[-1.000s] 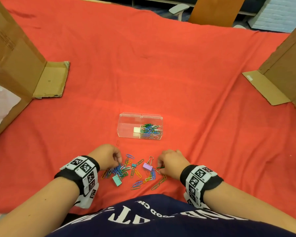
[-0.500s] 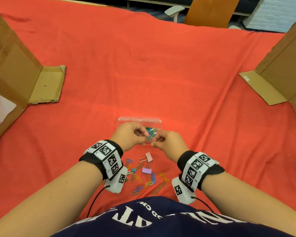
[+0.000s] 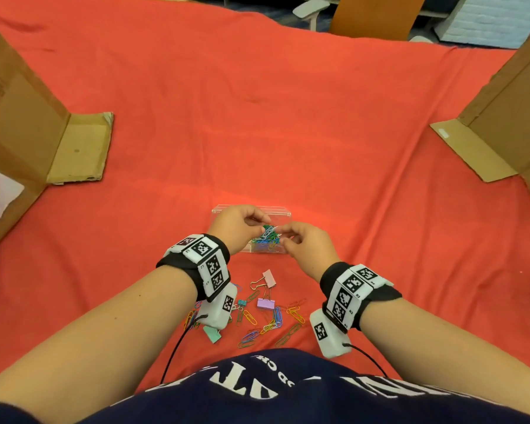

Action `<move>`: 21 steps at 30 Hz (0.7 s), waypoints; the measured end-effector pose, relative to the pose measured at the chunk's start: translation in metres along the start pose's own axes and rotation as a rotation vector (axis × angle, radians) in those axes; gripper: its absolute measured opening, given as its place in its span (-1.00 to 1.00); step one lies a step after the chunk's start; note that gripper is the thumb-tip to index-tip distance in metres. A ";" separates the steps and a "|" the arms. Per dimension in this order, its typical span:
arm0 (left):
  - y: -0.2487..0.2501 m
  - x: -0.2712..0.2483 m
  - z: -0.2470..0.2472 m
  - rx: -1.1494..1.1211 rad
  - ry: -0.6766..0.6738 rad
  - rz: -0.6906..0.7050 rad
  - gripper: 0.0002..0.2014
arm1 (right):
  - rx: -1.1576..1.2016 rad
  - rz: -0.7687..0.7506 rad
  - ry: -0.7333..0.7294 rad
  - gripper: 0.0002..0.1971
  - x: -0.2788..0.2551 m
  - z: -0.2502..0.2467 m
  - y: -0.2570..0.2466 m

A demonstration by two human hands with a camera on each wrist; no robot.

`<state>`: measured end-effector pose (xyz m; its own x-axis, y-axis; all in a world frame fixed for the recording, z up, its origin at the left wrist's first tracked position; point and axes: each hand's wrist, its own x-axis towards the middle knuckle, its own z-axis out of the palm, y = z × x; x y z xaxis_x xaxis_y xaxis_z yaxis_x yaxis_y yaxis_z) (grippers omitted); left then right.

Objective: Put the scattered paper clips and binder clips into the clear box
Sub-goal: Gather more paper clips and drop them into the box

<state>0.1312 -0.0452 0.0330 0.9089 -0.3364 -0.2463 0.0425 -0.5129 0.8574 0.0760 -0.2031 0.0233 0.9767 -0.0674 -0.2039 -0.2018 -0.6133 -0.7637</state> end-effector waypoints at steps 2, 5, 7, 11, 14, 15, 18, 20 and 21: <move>-0.004 -0.005 -0.004 0.010 0.003 0.016 -0.82 | -0.065 -0.059 -0.066 -0.78 -0.007 0.004 -0.001; -0.016 -0.018 -0.014 0.099 -0.101 0.010 -0.76 | -0.219 -0.175 -0.255 -0.78 -0.018 0.014 -0.007; -0.031 -0.030 -0.023 0.225 -0.238 -0.036 -0.71 | -0.346 -0.267 -0.383 -0.75 -0.025 0.026 -0.011; -0.058 -0.053 -0.037 0.578 -0.399 -0.180 -0.78 | -0.561 -0.461 -0.561 -0.65 -0.036 0.055 -0.013; -0.068 -0.068 -0.037 0.710 -0.489 -0.234 -0.61 | -0.699 -0.622 -0.624 -0.55 -0.045 0.076 -0.014; -0.071 -0.072 -0.035 0.732 -0.505 -0.230 -0.57 | -0.741 -0.659 -0.637 -0.53 -0.048 0.081 -0.014; -0.079 -0.079 -0.028 0.740 -0.457 -0.193 -0.52 | -0.841 -0.668 -0.638 -0.59 -0.051 0.089 -0.011; -0.081 -0.081 -0.023 0.723 -0.402 -0.155 -0.59 | -0.846 -0.656 -0.591 -0.71 -0.050 0.086 -0.011; -0.081 -0.081 -0.022 0.707 -0.379 -0.133 -0.64 | -0.850 -0.656 -0.574 -0.77 -0.050 0.084 -0.010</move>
<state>0.0629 0.0412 -0.0069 0.7072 -0.4171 -0.5709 -0.2470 -0.9023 0.3534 0.0231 -0.1270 -0.0104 0.6571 0.6749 -0.3359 0.6407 -0.7347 -0.2228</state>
